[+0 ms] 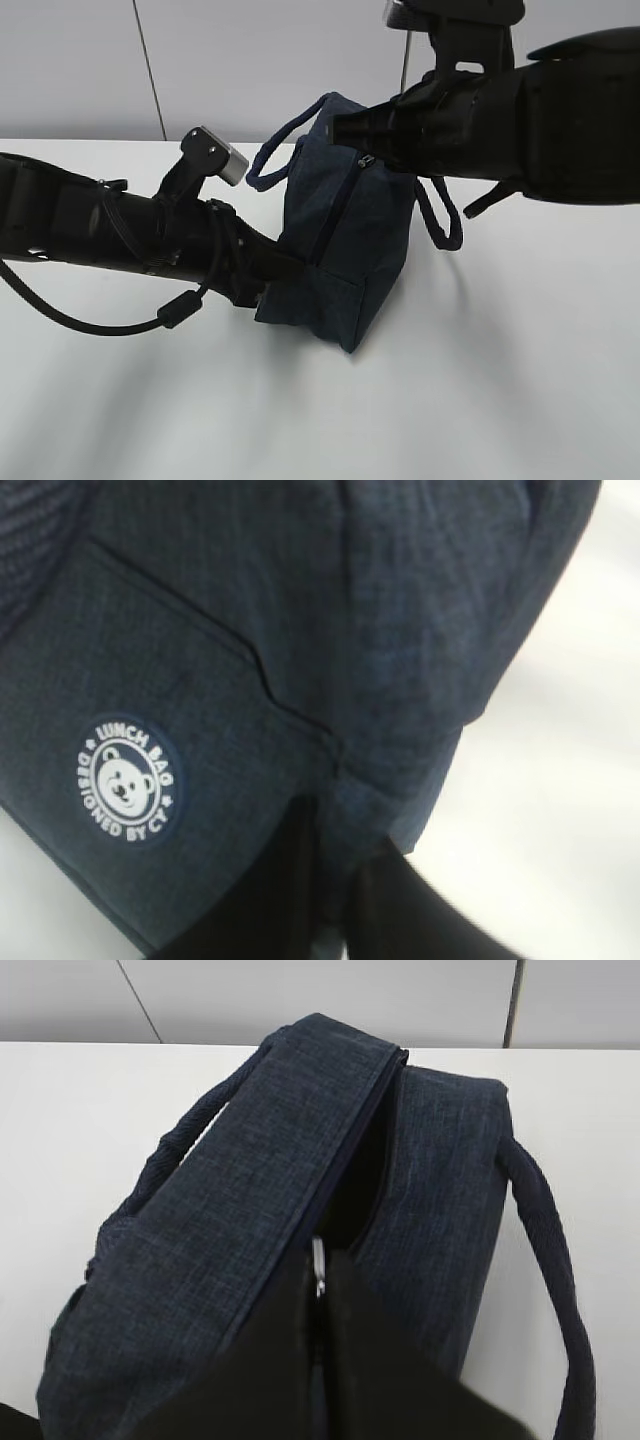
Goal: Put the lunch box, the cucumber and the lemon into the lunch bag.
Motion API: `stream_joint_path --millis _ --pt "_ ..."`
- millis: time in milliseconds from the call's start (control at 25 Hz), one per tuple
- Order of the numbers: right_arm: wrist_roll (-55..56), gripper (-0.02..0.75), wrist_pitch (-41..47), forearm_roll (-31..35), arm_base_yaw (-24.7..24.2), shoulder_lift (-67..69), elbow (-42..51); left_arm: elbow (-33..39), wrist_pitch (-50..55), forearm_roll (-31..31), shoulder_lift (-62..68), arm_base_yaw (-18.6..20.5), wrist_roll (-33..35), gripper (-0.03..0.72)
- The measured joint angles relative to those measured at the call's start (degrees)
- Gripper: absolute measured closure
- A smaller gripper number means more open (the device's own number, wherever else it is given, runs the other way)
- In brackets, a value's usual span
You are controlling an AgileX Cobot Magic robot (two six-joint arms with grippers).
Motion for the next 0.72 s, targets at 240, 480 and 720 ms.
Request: stream_joint_path --millis 240,480,720 --pt "0.00 0.738 0.79 -0.10 -0.32 2.51 -3.35 0.00 0.14 0.00 0.00 -0.98 0.09 0.681" --pt "-0.41 0.738 0.96 -0.46 -0.46 6.37 -7.45 0.00 0.04 -0.20 0.00 -3.07 0.09 0.682" --pt "-1.69 0.738 0.96 -1.06 -0.84 9.39 -10.16 0.00 -0.43 -0.31 0.00 -3.55 0.09 0.682"
